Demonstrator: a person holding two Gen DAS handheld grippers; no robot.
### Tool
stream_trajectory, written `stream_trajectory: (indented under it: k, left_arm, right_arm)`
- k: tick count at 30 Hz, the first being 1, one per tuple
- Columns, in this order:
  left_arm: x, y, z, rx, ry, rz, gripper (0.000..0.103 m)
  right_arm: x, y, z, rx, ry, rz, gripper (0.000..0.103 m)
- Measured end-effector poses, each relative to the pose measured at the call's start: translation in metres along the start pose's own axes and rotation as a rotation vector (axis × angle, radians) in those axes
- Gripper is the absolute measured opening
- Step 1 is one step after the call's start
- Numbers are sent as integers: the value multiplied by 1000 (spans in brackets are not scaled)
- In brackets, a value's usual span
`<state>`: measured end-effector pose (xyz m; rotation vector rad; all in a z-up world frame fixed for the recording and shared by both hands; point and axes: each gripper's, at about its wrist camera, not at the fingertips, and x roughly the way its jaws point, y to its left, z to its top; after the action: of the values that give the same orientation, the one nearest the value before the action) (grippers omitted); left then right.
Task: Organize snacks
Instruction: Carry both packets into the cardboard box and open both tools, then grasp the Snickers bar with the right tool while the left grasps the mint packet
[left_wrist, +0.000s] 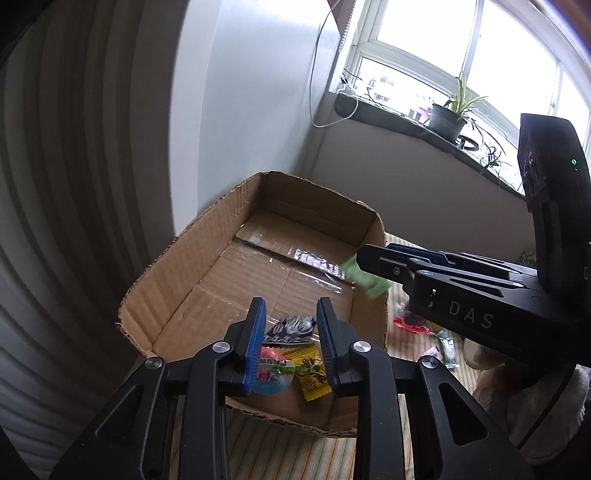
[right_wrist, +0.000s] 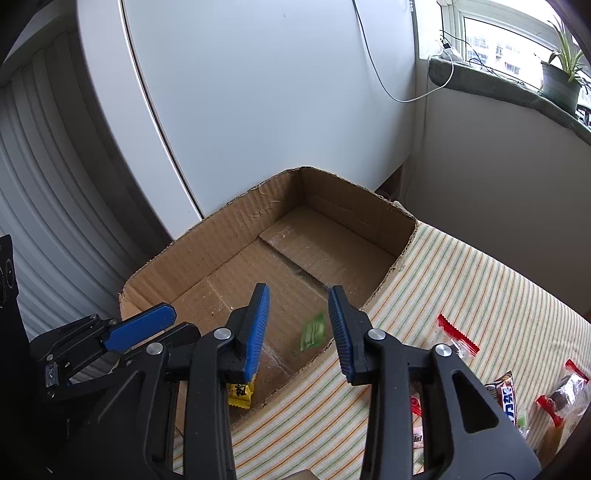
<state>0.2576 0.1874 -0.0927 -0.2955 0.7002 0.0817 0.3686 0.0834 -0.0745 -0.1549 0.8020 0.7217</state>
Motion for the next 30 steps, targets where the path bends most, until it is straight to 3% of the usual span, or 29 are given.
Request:
stream_trajectory:
  k: [18, 30]
  left_arm:
    - [-22, -39, -3, 23, -20, -44, 27]
    - [-17, -91, -19, 83, 25, -106, 27]
  right_arm:
    - [-75, -39, -24, 66, -72, -42, 35]
    - [-142, -118, -90, 180, -78, -132, 35]
